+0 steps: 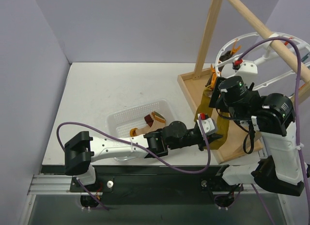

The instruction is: Remove the socks clipped to the hanger

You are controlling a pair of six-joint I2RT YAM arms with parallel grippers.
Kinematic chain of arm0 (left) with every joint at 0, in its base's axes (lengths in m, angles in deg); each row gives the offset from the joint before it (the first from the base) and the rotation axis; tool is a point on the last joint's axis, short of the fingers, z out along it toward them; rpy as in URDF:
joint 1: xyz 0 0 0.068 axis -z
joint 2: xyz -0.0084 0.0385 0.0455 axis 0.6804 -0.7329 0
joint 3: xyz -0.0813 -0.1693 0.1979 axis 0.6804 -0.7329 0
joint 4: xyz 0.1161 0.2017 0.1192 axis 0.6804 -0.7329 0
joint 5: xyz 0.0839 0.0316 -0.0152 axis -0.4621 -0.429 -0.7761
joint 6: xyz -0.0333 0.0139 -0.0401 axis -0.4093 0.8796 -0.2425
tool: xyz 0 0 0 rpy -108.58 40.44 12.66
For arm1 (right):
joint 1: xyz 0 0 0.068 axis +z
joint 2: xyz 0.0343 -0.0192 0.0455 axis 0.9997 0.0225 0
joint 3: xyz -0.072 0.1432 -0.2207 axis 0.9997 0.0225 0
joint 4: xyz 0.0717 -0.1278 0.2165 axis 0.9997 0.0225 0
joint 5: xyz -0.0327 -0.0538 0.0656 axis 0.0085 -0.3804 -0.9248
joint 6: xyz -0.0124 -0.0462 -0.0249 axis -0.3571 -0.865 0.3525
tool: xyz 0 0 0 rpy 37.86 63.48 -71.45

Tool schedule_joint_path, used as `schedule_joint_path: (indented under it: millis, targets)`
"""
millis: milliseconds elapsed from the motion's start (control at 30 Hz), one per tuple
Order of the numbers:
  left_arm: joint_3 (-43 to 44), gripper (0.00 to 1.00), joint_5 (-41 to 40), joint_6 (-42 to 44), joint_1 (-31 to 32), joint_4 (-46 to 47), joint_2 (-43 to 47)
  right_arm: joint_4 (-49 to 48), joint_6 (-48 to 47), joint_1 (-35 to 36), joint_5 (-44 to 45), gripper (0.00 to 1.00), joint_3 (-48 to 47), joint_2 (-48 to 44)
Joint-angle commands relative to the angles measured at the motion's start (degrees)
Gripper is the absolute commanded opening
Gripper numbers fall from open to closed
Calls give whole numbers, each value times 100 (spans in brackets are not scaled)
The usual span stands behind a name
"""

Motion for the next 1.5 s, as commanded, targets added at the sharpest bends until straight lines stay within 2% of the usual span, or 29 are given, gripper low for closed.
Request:
schedule_joint_path:
  millis: [0,400,700,800,900,1033,1233,1467]
  targets:
    - [236,0,113,-27,82,-159,75,411,144,-5,494,57,-119,46]
    - [122,0,122,-71,108,-150,128,402,241,-277,644,48,215,28]
    - [104,0,140,-89,108,-159,163,350,188,-383,670,26,285,-6]
    - [52,0,157,-106,100,-159,190,227,188,-426,670,10,408,-129]
    - [-19,0,140,-106,108,-177,260,104,136,-523,618,0,514,-209]
    - [-238,0,148,-246,82,-177,444,51,83,-620,425,0,593,-253]
    - [-747,0,87,-746,-339,-853,1119,-178,4,-734,108,0,813,-481]
    - [-1750,0,430,-1697,-1701,-1589,2438,-231,-137,-848,-68,0,716,-639]
